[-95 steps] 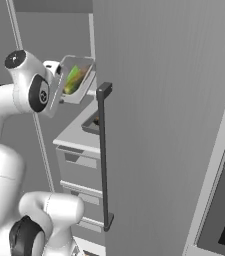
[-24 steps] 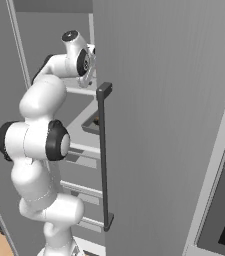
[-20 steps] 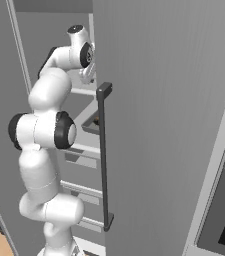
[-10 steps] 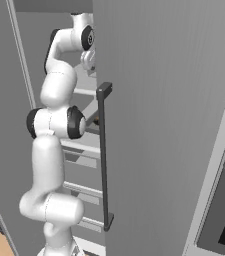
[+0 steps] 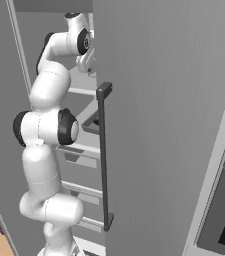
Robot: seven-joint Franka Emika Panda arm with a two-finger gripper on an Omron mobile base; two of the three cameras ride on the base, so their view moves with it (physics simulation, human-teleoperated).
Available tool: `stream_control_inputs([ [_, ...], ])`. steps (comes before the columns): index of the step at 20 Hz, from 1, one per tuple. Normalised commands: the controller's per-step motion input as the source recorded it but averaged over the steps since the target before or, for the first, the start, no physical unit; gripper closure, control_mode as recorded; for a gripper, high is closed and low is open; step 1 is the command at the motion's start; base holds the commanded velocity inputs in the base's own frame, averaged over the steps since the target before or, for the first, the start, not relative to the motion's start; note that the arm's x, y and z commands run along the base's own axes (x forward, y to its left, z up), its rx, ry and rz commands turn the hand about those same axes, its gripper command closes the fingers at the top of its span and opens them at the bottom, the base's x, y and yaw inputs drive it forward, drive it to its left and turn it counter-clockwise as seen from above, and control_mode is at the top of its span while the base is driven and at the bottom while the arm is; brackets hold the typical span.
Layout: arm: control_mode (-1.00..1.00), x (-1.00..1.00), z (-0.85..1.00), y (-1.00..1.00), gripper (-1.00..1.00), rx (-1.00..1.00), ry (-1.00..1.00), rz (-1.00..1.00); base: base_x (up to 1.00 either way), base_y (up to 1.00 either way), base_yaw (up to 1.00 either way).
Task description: Take the meat container that has the steak and place it on the second highest rack of the freezer. Then take the vegetable container that has the lemon wedge and cucumber and place it on the highest rack of the freezer.
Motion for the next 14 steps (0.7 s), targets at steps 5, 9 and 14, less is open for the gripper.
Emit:
stream_control_inputs([
  [5, -1.0, -0.78, -0.11, 0.0, -1.0, 0.0, -0.52, 0.0, 0.0, 0.0, 0.0],
  [9, -1.0, -0.99, 0.14, 0.0, -1.0, 0.0, -0.48, 0.0, 0.0, 0.0, 0.0],
  [14, -1.0, -1.0, 0.65, 0.01, -1.0, 0.0, -0.27, 0.0, 0.0, 0.0, 0.0],
])
